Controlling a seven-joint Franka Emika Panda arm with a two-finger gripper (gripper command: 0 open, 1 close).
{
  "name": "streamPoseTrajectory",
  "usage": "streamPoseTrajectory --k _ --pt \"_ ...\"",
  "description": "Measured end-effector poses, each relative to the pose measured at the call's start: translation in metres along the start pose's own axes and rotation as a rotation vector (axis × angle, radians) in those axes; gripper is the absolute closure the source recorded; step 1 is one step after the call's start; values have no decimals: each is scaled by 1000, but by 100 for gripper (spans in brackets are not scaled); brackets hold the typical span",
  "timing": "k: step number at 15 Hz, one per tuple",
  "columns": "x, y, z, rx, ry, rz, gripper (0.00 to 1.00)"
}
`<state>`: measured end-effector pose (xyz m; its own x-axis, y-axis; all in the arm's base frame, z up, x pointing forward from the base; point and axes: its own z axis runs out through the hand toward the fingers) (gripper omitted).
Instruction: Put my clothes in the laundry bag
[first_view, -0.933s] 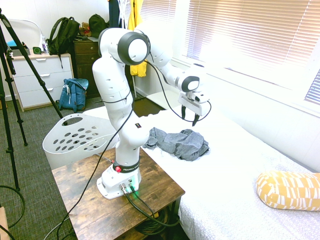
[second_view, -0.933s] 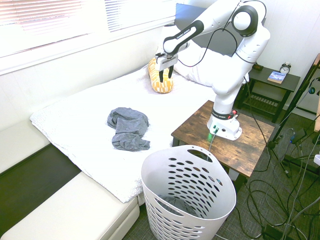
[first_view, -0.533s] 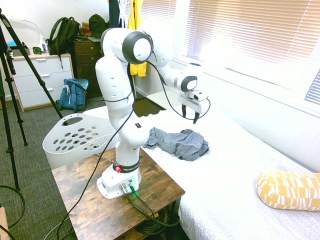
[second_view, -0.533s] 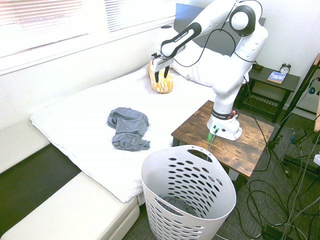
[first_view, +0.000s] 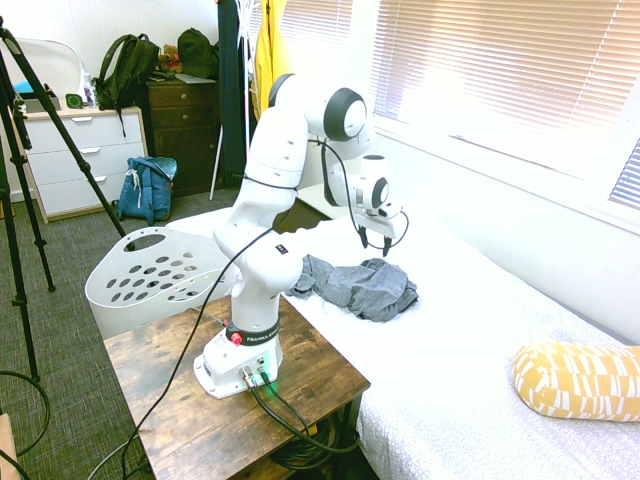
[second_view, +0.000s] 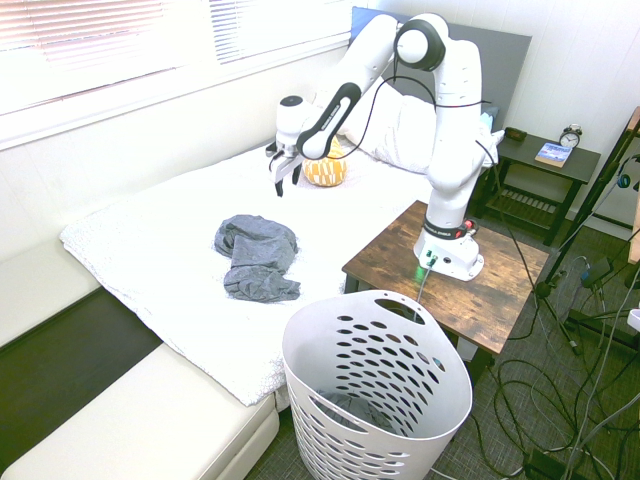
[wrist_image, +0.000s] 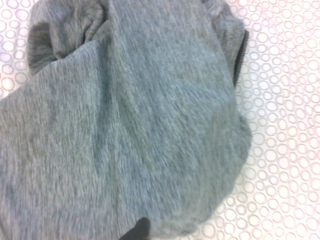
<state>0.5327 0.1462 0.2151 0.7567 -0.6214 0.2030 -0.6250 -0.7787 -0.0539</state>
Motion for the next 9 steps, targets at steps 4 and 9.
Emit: streamPoseTrajectory --k 4,9 --pt "-11 -28 109 -41 -35 16 0" --pt "-26 -22 224 -106 -34 -18 0"
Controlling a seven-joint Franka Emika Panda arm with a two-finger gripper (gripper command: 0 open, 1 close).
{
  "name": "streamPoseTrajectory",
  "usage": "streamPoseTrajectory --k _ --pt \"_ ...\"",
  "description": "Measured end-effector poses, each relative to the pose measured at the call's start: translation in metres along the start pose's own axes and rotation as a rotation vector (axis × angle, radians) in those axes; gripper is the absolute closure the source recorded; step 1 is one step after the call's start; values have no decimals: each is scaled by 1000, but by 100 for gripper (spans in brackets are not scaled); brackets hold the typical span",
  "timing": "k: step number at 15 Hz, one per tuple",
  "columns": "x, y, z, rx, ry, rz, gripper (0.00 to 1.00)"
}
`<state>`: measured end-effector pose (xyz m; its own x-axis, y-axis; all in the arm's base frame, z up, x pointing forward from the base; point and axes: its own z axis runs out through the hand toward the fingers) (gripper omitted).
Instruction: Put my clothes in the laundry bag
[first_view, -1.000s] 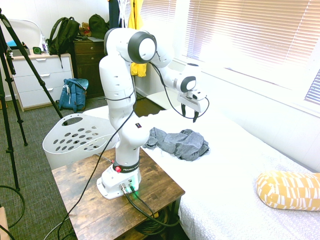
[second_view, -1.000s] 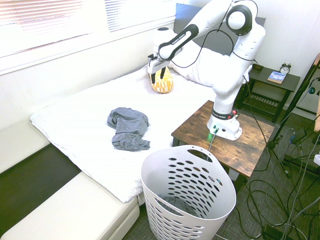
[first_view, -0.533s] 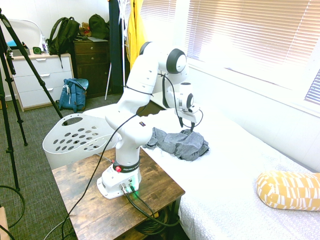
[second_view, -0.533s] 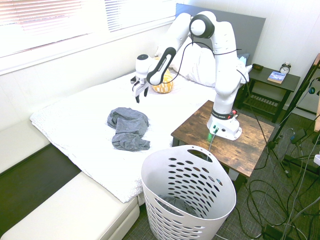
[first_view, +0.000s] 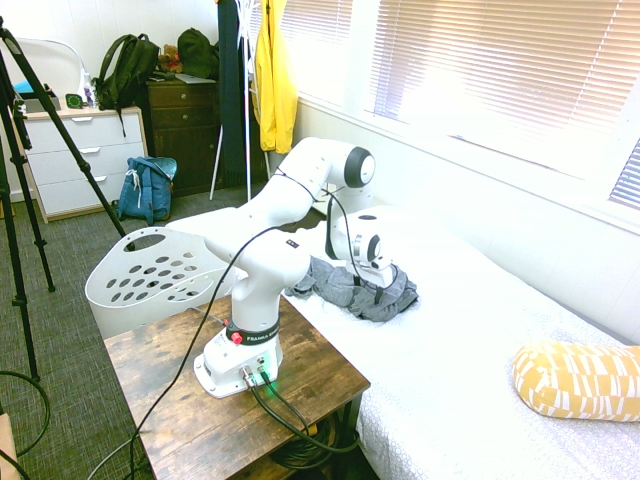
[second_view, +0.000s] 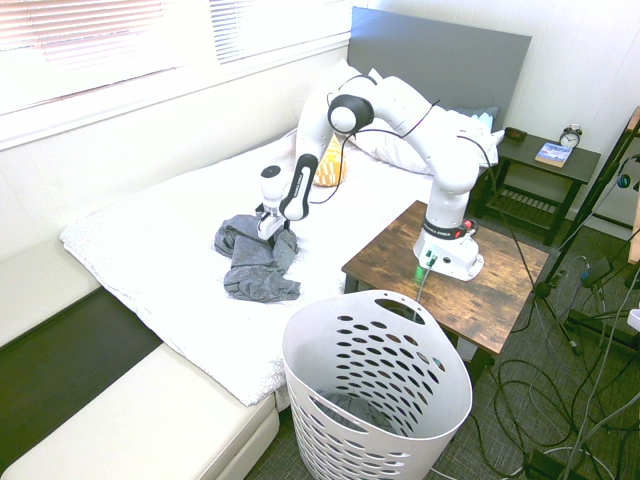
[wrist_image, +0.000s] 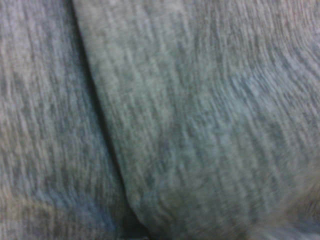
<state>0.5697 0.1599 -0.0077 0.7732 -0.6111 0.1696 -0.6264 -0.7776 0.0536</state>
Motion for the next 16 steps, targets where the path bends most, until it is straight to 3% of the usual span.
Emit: streamPoseTrajectory --k 2,3,16 --pt "-3 1 15 -4 -16 1 0" --pt "-4 0 15 4 -27 3 100" --pt "-10 2 0 75 -80 -37 100"
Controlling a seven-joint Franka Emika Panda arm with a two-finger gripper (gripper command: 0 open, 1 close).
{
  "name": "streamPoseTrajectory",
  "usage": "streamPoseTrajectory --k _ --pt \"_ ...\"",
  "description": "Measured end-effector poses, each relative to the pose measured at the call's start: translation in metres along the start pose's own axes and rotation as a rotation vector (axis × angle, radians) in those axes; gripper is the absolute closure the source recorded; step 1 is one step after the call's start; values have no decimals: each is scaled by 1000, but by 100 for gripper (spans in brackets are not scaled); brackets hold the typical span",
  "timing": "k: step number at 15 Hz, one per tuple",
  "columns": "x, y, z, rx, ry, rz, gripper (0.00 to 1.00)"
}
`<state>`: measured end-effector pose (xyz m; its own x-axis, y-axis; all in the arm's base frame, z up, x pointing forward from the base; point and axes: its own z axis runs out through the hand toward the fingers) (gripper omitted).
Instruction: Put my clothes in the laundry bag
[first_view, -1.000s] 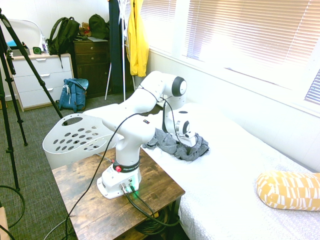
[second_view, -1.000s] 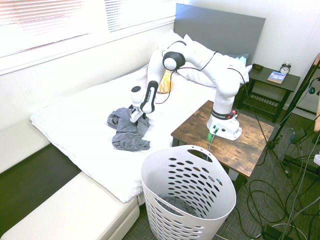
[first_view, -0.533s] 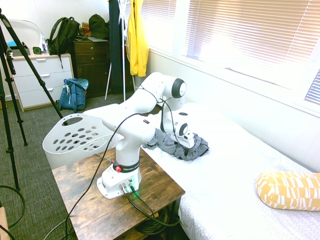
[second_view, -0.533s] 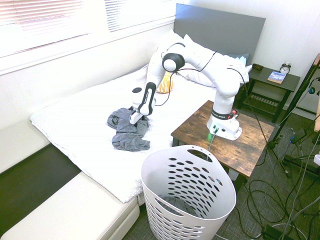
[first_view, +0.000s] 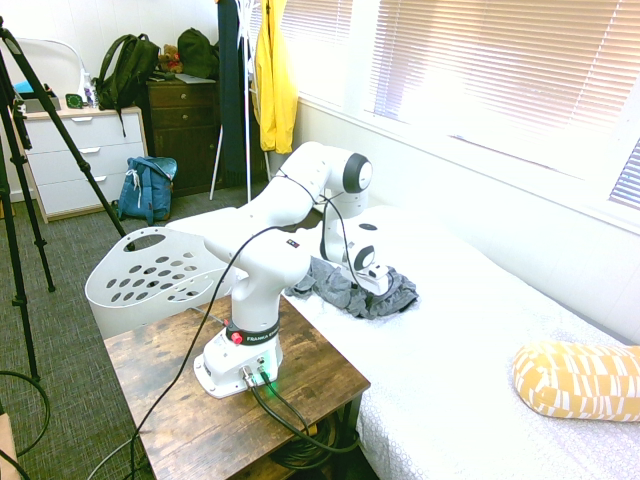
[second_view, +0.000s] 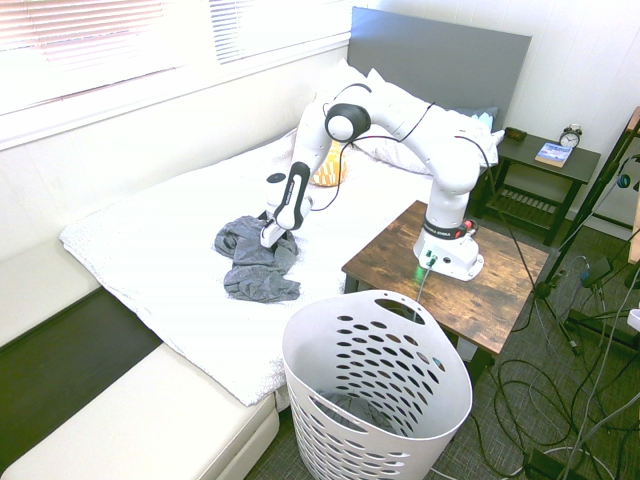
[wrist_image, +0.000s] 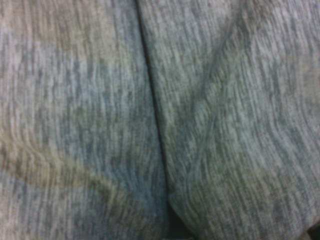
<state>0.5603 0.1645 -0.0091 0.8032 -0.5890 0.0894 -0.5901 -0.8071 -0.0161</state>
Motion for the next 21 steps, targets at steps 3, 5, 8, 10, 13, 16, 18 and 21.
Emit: streamPoseTrajectory --k 3,5,8,10,13,16,18,21 --pt "0 -4 -12 13 0 8 100" --pt "1 -8 -21 19 -3 27 100" --pt "10 -11 -43 27 -6 59 100" --pt "14 -12 -60 32 -10 74 100" --pt "28 -27 -120 67 18 81 100" --pt "40 -54 -236 112 44 74 100" --pt "28 -70 -324 158 33 49 100" --pt "-37 -88 -450 220 5 -32 100"
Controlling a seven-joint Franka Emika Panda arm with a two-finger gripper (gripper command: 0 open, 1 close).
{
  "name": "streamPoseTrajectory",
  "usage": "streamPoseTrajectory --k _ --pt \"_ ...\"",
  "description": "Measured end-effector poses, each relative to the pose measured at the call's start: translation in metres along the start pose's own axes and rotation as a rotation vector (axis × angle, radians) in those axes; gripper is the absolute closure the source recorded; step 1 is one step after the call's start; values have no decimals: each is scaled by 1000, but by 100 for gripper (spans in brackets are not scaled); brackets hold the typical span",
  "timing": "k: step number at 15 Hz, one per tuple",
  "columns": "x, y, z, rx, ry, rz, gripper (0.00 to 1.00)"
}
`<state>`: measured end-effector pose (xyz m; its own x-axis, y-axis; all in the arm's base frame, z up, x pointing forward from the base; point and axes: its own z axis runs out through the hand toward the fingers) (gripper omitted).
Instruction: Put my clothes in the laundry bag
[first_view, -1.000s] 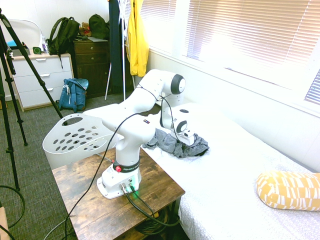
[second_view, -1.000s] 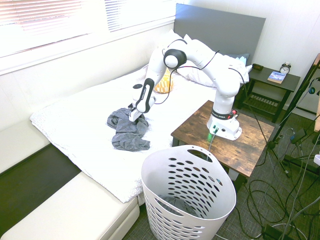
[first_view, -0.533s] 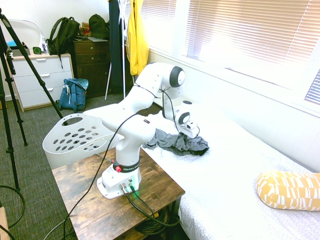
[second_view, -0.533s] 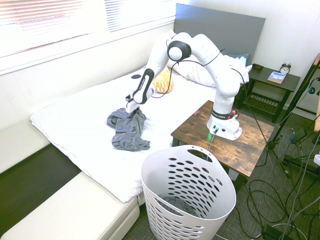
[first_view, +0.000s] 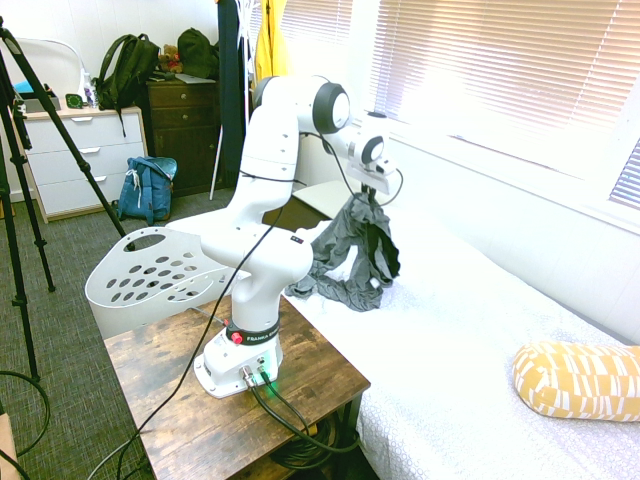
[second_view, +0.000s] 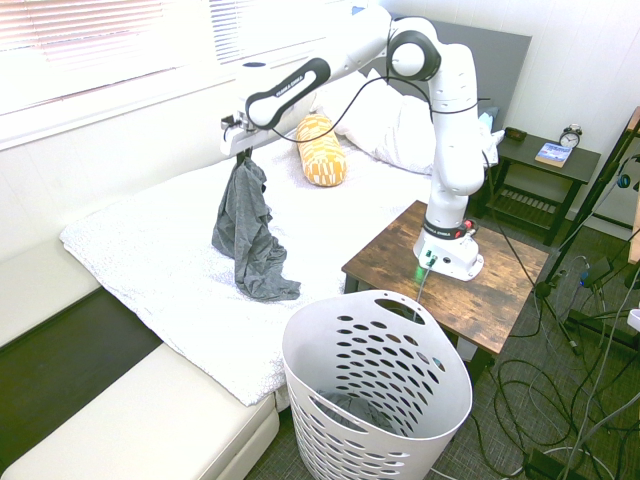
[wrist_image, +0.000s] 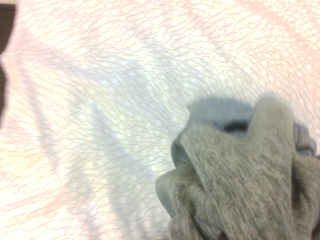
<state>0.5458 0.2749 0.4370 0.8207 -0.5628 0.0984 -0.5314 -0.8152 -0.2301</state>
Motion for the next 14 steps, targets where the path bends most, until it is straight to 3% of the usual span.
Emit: streamPoseTrajectory --k 4,8,11,14 --pt "-141 -24 -160 66 -4 -134 100" --pt "-353 24 -302 91 -30 -296 100" --pt "-468 61 -346 111 -34 -391 100" --pt "-546 84 -338 80 -64 -482 100"
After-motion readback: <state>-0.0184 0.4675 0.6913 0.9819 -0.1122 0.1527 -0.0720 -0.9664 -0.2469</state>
